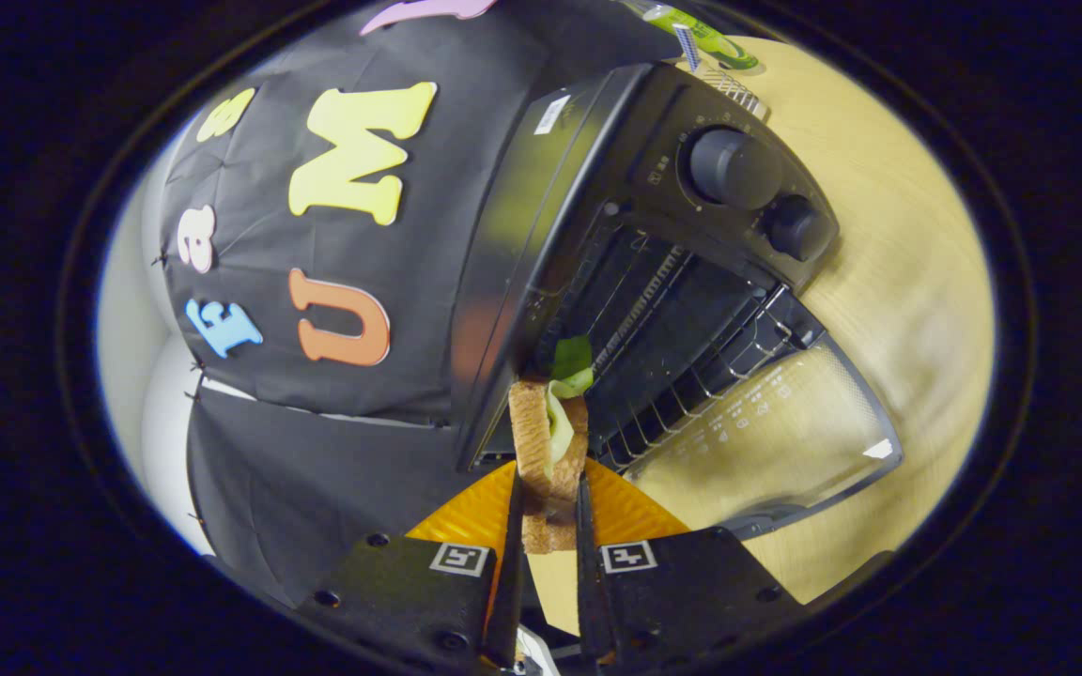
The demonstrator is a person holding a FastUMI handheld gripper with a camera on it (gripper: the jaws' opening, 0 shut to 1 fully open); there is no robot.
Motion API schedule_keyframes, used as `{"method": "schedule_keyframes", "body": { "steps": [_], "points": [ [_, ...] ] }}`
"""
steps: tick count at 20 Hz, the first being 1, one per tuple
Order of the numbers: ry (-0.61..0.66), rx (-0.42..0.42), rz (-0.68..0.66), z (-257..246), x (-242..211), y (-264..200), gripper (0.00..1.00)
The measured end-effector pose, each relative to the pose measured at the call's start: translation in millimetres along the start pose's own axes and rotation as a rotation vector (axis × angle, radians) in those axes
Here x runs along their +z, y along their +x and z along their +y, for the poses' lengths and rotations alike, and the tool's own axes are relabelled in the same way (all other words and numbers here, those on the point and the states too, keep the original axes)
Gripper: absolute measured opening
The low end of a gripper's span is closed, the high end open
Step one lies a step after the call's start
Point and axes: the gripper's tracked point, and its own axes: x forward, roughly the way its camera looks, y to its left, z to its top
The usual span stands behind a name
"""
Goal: Open the toaster oven, put the food inside, and close the toaster oven door.
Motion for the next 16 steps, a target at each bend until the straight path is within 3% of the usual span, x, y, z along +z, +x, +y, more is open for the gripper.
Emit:
{"method": "schedule_keyframes", "body": {
  "steps": [5,11,16],
  "points": [
    [0.113,0.047,-0.160,-10.5,31.6,25.6,0.30],
    [0.227,0.017,-0.346,-26.3,40.1,46.2,0.30],
    [0.171,-0.095,-0.391,-37.1,39.1,61.7,0.38]
  ]
}}
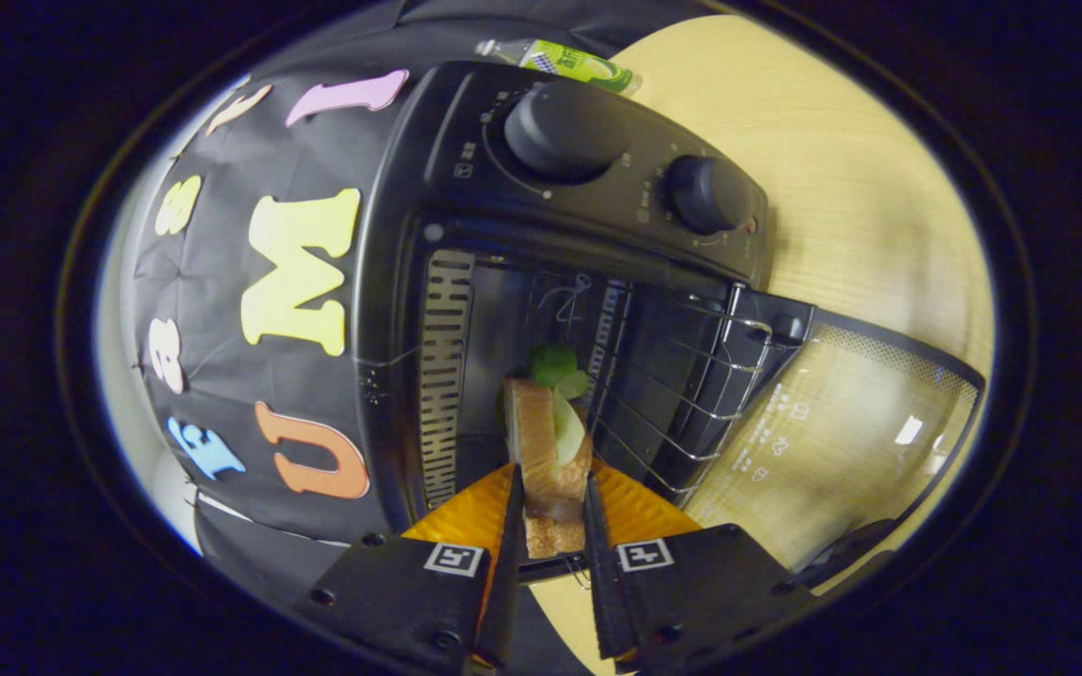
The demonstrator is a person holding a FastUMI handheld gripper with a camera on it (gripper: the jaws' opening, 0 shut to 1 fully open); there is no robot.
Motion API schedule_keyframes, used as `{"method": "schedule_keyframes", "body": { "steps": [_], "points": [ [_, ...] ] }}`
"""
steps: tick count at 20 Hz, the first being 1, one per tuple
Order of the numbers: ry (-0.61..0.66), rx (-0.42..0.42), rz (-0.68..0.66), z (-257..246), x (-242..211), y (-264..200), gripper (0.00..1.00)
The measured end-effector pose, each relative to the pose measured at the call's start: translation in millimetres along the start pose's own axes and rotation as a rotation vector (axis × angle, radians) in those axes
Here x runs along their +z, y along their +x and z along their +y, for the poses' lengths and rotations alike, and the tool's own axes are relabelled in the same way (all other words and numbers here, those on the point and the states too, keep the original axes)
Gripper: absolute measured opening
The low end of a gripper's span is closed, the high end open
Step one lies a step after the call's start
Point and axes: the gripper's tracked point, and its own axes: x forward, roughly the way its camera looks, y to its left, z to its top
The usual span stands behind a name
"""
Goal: Open the toaster oven, put the food inside, and close the toaster oven door.
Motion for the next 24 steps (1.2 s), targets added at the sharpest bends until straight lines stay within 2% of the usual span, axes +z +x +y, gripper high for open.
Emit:
{"method": "schedule_keyframes", "body": {
  "steps": [1,5,10,13,16,21,24],
  "points": [
    [-0.019,-0.034,0.013,-4.0,-3.3,-0.7,0.41],
    [-0.089,-0.098,0.043,-1.8,-14.2,-0.2,0.73],
    [-0.193,-0.195,0.092,-6.1,-31.7,-17.5,0.94],
    [-0.244,-0.235,0.111,-8.3,-38.3,-36.8,0.94],
    [-0.348,-0.230,0.142,6.1,-50.8,-68.8,0.95],
    [-0.685,-0.215,0.139,35.0,-65.7,-131.2,0.99],
    [-0.839,-0.212,0.133,41.7,-82.8,-167.0,0.99]
  ]
}}
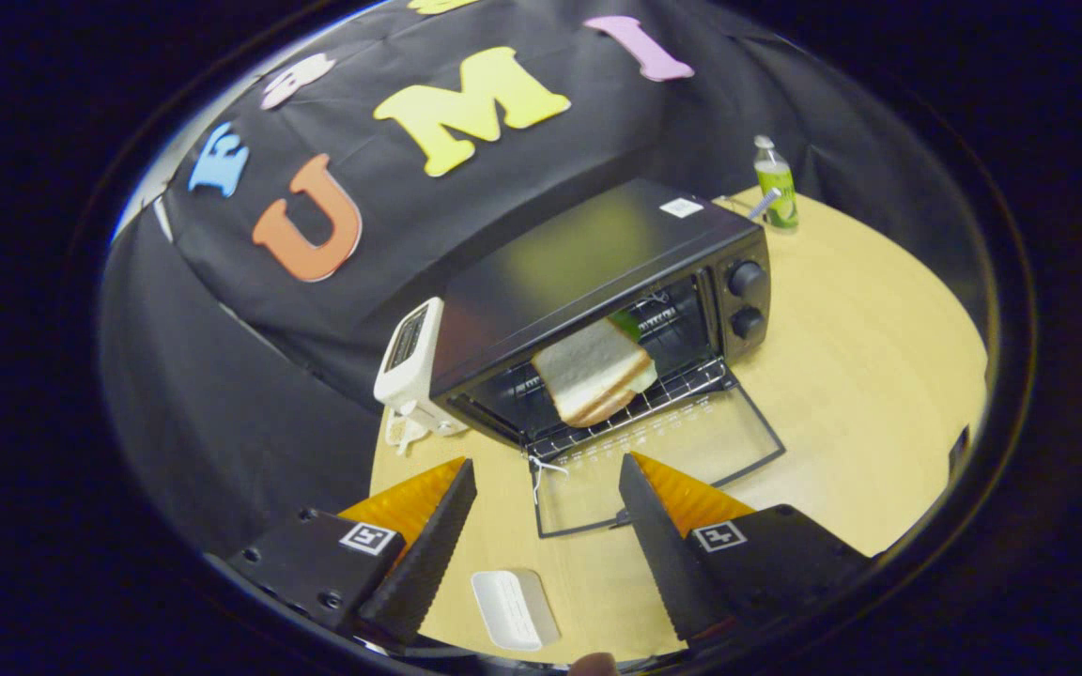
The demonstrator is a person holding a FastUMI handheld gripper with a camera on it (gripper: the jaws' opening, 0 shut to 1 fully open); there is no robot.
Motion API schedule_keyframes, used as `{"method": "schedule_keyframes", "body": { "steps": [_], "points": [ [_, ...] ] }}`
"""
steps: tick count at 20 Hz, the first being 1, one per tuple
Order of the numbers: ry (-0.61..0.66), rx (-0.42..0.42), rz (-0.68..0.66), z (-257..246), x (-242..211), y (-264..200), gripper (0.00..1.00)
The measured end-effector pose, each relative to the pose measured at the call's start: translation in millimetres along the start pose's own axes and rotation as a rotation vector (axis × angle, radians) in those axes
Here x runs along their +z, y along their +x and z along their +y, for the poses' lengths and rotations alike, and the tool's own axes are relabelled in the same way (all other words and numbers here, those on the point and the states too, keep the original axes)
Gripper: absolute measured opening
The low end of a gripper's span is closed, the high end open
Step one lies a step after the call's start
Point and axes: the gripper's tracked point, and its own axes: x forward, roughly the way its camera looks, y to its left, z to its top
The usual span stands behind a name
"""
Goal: Open the toaster oven, put the food inside, and close the toaster oven door.
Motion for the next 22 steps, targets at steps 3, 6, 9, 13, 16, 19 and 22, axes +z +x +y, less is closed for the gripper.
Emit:
{"method": "schedule_keyframes", "body": {
  "steps": [3,6,9,13,16,19,22],
  "points": [
    [-0.136,-0.009,-0.030,8.5,-8.8,-40.6,0.99],
    [-0.244,-0.036,-0.054,4.4,-23.6,-61.4,0.99],
    [-0.346,-0.051,-0.068,-2.7,-44.5,-68.4,0.99],
    [-0.388,-0.129,-0.060,-34.9,-76.5,-56.0,1.00],
    [-0.376,-0.165,-0.012,-61.5,-103.7,-23.3,1.00],
    [-0.365,-0.196,0.026,-87.5,-119.9,11.8,1.00],
    [-0.373,-0.219,0.061,-110.2,-127.4,48.8,1.00]
  ]
}}
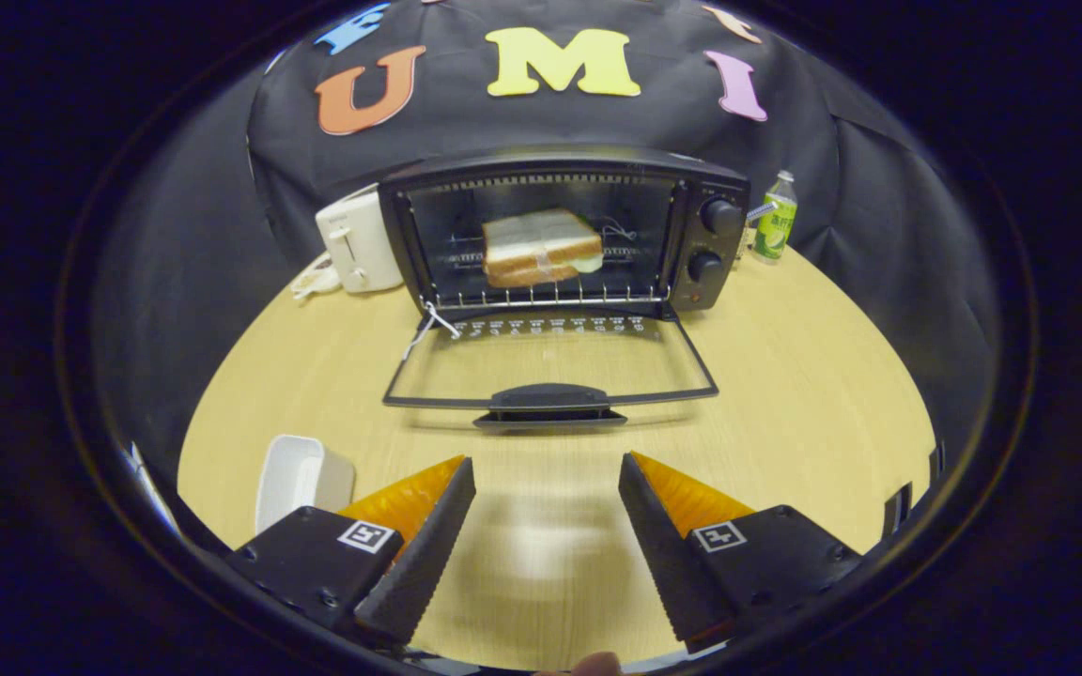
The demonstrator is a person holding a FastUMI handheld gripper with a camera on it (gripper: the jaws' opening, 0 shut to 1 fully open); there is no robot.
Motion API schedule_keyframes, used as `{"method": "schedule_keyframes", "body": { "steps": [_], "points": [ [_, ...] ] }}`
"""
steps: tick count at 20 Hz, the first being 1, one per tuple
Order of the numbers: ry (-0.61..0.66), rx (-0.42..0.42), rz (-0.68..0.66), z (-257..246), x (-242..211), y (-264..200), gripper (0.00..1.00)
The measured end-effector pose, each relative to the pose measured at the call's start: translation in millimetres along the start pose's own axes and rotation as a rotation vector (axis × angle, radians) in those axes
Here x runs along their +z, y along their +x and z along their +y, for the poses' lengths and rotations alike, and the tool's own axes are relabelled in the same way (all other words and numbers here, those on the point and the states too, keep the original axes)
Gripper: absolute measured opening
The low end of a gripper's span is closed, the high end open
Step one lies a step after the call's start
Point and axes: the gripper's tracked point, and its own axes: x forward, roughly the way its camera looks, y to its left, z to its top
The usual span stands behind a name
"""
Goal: Open the toaster oven, put the food inside, and close the toaster oven door.
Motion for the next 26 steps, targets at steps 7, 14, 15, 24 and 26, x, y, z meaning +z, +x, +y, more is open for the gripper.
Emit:
{"method": "schedule_keyframes", "body": {
  "steps": [7,14,15,24,26],
  "points": [
    [0.027,-0.024,0.022,-7.1,-5.7,48.5,1.00],
    [0.025,-0.047,0.004,-10.0,2.4,57.0,1.00],
    [0.024,-0.048,-0.004,-9.7,5.6,53.2,1.00],
    [0.008,-0.022,-0.177,-0.5,71.0,-3.7,1.00],
    [0.005,-0.008,-0.217,0.2,96.2,-10.4,1.00]
  ]
}}
